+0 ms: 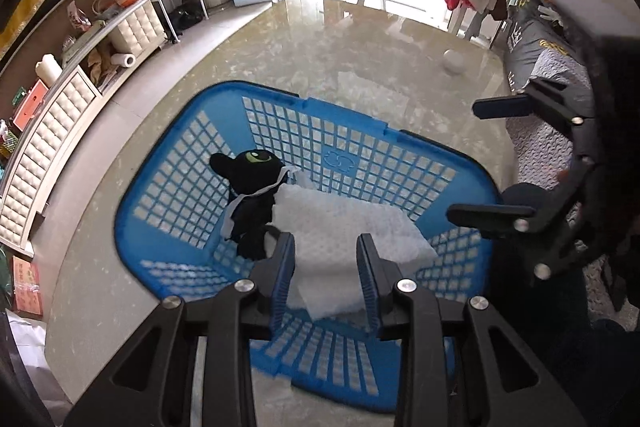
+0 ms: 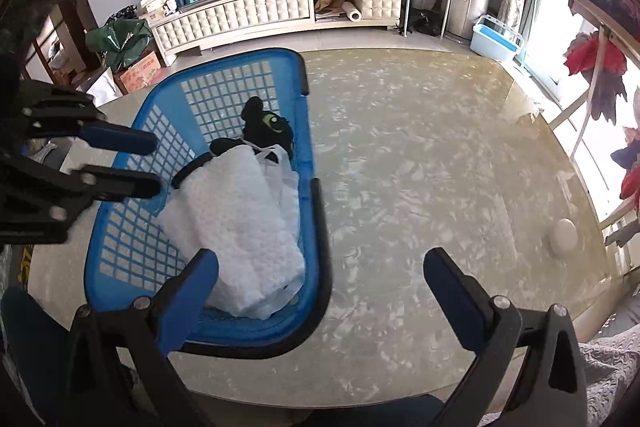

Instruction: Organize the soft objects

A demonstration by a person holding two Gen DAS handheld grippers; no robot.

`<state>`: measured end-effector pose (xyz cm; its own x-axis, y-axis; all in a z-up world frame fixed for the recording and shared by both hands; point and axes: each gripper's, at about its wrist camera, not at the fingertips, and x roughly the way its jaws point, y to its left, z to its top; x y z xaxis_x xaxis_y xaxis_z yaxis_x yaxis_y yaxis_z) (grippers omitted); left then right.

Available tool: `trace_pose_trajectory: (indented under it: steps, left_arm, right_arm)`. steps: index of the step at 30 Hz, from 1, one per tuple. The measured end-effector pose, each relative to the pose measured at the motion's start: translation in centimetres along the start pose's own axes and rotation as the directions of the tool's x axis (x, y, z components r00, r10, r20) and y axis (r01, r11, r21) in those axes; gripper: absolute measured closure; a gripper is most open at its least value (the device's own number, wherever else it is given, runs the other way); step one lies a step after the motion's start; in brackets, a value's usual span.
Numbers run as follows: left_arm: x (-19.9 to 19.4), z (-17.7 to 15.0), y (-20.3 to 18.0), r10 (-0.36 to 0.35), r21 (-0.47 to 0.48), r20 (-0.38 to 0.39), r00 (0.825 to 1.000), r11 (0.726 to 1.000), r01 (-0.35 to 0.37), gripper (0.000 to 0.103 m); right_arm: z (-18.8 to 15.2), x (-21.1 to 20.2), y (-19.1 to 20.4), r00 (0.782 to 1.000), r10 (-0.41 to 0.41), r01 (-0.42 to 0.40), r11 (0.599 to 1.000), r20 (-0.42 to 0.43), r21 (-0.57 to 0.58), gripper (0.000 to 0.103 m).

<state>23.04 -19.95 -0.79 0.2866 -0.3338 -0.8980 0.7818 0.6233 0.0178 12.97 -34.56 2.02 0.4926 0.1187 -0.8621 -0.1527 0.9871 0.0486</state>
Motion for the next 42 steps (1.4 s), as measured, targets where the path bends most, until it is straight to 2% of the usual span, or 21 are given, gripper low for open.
trace_pose_trajectory:
  steps: [5, 11, 12, 14, 15, 18, 21, 22, 25, 28, 30, 31, 32, 38, 42]
  left_arm:
    - [1.7, 0.2, 0.1, 0.002, -0.008, -0.027, 1.0, 1.0, -0.002, 0.074]
    - [1.4, 0.0, 0.0, 0.025, 0.016, -0.022, 0.999, 1.0, -0.024, 0.072]
    - [1.1, -0.1, -0.1, 0.027, 0.017, -0.019, 0.999, 0.999, -0.027, 0.07]
    - [0.6, -0.2, 0.1, 0.045, 0.018, -0.006, 0.999, 0.999, -0.045, 0.056]
    - [0.3, -0.2, 0.2, 0.048, 0.018, 0.0, 0.999, 0.999, -0.048, 0.054]
    - [-0.7, -0.4, 0.6, 0.032, 0.002, 0.021, 0.999, 0.999, -0.032, 0.04]
    - [-1.8, -0.9, 0.9, 0.042, -0.005, 0.032, 0.999, 0.999, -0.042, 0.03]
    - [-2.1, -1.1, 0.9, 0.051, -0.005, 0.036, 0.998, 0.999, -0.051, 0.024]
    - [-3.3, -1.9, 1.5, 0.084, -0.014, 0.045, 0.995, 0.996, -0.084, 0.021]
    - [-4.9, -3.4, 2.5, 0.112, -0.034, 0.065, 0.992, 0.993, -0.11, 0.012]
    - [-6.1, -4.6, 3.3, 0.115, -0.052, 0.088, 0.99, 0.993, -0.11, 0.008]
    - [-6.6, -5.3, 3.9, 0.115, -0.066, 0.094, 0.989, 0.992, -0.109, 0.002]
    - [-7.2, -6.0, 4.5, 0.115, -0.083, 0.1, 0.988, 0.991, -0.107, 0.0]
    - [-8.4, -10.7, 8.0, 0.159, -0.187, 0.067, 0.985, 0.972, -0.144, 0.0]
    - [-7.8, -14.1, 10.3, 0.123, -0.239, 0.008, 0.992, 0.964, -0.117, 0.0]
  right_arm:
    - [0.2, 0.2, -0.3, 1.0, 0.009, -0.009, 1.0, 0.002, 0.014, 0.0]
    - [0.2, 0.8, -0.2, 1.0, 0.017, -0.017, 1.0, -0.007, 0.026, 0.0]
    - [0.2, 0.8, -0.1, 1.0, 0.018, -0.018, 1.0, -0.009, 0.025, 0.0]
    - [0.3, 0.9, 0.2, 1.0, 0.019, -0.018, 1.0, -0.012, 0.02, 0.0]
    - [0.3, 1.0, 0.4, 1.0, 0.019, -0.018, 1.0, -0.013, 0.018, 0.0]
    - [0.4, 1.1, 0.6, 1.0, 0.021, -0.021, 1.0, -0.016, 0.018, 0.0]
    - [0.4, 0.7, 0.9, 1.0, 0.024, -0.024, 1.0, -0.016, 0.016, 0.0]
    - [0.4, 0.6, 0.9, 1.0, 0.023, -0.023, 1.0, -0.014, 0.013, 0.0]
    - [0.5, 0.4, 1.3, 1.0, 0.017, -0.017, 1.0, -0.016, 0.002, 0.0]
    - [0.7, 0.4, 1.8, 1.0, 0.008, -0.009, 1.0, -0.021, -0.013, 0.0]
    - [0.8, 0.2, 2.2, 1.0, 0.007, -0.008, 1.0, -0.023, -0.027, 0.0]
    - [0.9, 0.1, 2.5, 1.0, 0.006, -0.007, 0.999, -0.022, -0.032, 0.0]
    - [1.0, 0.0, 2.7, 1.0, 0.005, -0.005, 0.999, -0.019, -0.039, 0.0]
    - [1.3, -0.5, 4.1, 1.0, -0.004, 0.004, 0.998, -0.009, -0.063, 0.0]
    - [1.4, -0.2, 4.9, 1.0, -0.005, 0.003, 0.997, -0.019, -0.073, 0.0]
